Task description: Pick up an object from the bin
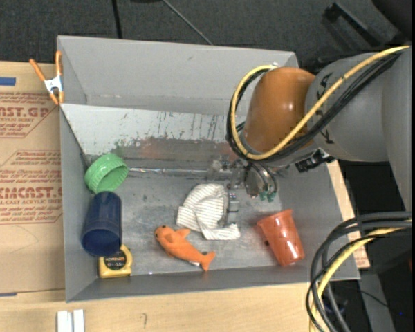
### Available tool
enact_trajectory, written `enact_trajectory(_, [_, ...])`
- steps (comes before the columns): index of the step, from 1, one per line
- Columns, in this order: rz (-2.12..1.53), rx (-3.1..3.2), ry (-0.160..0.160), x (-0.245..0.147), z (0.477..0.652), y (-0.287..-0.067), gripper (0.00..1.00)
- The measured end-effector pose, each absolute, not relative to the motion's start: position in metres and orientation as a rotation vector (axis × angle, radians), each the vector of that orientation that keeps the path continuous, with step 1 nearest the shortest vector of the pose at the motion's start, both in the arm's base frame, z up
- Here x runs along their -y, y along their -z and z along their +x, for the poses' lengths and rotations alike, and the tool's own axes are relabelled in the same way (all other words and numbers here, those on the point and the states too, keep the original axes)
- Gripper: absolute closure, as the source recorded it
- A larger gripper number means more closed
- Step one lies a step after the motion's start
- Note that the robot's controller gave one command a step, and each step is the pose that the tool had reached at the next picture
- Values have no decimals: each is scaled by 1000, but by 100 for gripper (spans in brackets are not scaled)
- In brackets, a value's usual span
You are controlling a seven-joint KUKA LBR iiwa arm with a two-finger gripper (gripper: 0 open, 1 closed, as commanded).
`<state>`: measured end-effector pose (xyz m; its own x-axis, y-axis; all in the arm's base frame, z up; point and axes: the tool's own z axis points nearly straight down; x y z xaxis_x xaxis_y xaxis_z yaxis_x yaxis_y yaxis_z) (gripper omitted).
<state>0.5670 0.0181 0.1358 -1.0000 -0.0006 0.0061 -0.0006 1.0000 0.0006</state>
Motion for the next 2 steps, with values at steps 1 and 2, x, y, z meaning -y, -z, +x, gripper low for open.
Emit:
enact_trajectory(1, [1,3143,1,-18,569,-141,0])
enact_trajectory(2, [24,3143,2,-32,559,-70,100])
